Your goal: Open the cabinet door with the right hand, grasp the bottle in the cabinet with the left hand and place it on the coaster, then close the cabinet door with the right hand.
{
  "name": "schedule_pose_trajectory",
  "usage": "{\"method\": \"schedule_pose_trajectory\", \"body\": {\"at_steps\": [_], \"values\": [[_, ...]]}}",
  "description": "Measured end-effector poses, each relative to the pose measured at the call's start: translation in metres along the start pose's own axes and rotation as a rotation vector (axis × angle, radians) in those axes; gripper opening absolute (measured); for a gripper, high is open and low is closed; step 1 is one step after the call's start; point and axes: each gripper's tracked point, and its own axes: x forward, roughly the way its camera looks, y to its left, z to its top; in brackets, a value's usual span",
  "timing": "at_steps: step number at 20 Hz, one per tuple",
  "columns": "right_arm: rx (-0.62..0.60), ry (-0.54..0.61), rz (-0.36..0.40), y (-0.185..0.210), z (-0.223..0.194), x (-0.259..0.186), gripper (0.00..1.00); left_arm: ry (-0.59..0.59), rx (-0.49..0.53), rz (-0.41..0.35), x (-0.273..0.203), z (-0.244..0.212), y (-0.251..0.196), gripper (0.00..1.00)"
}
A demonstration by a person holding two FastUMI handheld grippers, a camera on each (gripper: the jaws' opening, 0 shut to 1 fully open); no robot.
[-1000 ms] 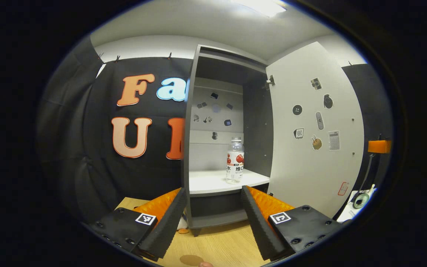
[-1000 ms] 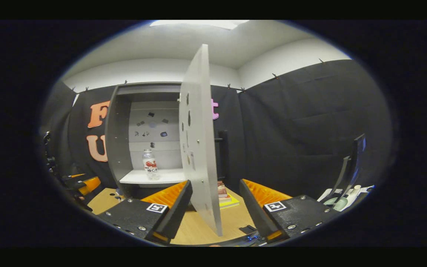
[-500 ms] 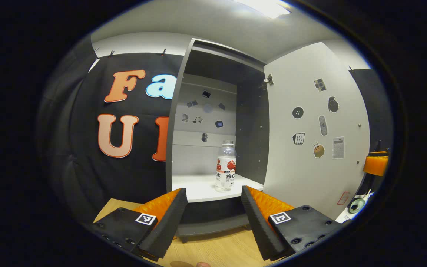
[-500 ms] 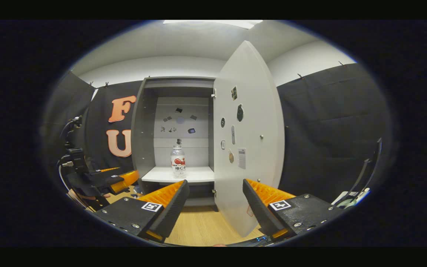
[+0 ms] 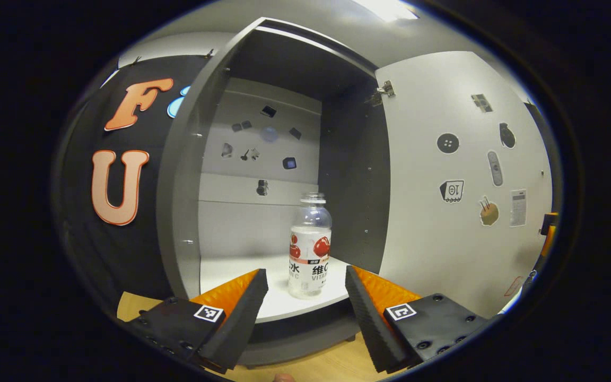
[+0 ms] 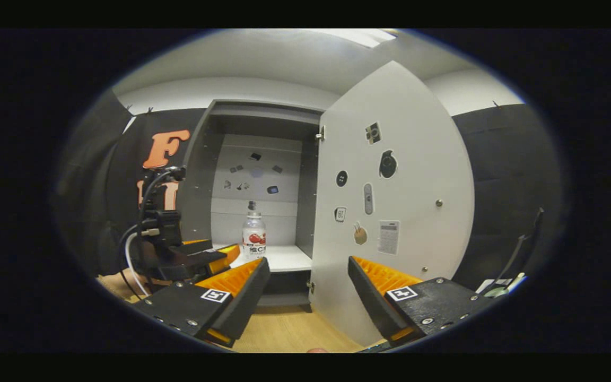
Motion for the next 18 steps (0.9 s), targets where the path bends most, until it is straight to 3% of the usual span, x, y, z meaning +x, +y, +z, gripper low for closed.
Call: {"method": "schedule_pose_trajectory", "body": {"at_steps": [4, 11, 12, 13, 18], "values": [[-0.015, 0.025, -0.043, 0.008, -0.008, 0.017, 0.92, 0.019, 0.010, -0.053, 0.040, -0.012, -0.004, 0.94], [-0.008, 0.059, 0.040, 0.025, -0.021, 0.043, 0.92, 0.019, 0.039, -0.046, 0.088, -0.018, -0.007, 0.96], [-0.013, 0.062, 0.053, 0.025, -0.023, 0.048, 0.88, 0.021, 0.040, -0.042, 0.094, -0.019, -0.006, 0.96], [-0.013, 0.064, 0.062, 0.025, -0.024, 0.053, 0.92, 0.024, 0.043, -0.034, 0.097, -0.021, -0.005, 0.97], [0.012, 0.084, 0.094, 0.017, -0.033, 0.064, 0.92, 0.052, 0.056, -0.006, 0.111, -0.034, -0.004, 0.96]]}}
